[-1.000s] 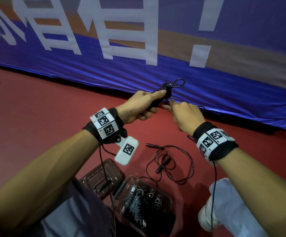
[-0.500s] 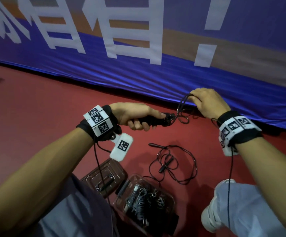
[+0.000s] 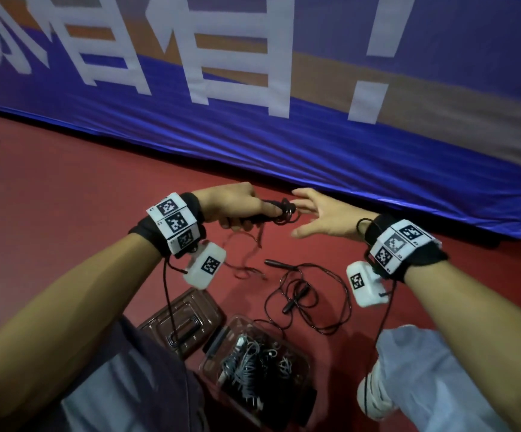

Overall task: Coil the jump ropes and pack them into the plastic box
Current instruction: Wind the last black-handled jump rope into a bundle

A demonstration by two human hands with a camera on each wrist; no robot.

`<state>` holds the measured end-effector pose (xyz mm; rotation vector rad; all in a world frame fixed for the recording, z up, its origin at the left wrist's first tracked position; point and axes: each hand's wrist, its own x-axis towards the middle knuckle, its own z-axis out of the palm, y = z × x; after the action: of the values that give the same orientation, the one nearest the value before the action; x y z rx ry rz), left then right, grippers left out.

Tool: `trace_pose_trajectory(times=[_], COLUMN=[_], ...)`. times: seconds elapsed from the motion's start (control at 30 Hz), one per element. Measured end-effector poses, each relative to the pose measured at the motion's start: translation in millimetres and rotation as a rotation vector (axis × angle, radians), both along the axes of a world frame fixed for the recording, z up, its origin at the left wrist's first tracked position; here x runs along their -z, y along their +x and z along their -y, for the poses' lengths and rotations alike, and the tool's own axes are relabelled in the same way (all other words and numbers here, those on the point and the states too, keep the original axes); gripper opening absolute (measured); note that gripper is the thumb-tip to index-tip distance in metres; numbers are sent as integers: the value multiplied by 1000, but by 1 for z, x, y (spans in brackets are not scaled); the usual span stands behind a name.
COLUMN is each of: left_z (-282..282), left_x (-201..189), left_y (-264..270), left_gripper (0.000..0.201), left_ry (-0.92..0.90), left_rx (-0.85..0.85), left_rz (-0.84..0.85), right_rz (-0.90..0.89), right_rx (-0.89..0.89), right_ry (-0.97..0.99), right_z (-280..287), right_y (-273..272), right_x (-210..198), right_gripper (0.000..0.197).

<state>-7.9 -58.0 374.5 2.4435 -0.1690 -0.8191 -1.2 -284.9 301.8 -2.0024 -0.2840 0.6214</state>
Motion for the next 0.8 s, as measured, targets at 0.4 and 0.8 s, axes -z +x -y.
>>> trace_pose_trajectory(times=[0.4,0.8], left_z=[-12,-31], left_x=[-17,-25], left_y=[7,14], left_gripper=[41,46], left_ry=[-284,-759], left_rx=[-74,-113], left_rz=[-360,-621], right_rz=[373,484], right_rx=[67,172], right_ry=[248,178], right_z=[-32,-40], right_y=[0,-4], right_x=[1,-21], right_gripper=[80,49])
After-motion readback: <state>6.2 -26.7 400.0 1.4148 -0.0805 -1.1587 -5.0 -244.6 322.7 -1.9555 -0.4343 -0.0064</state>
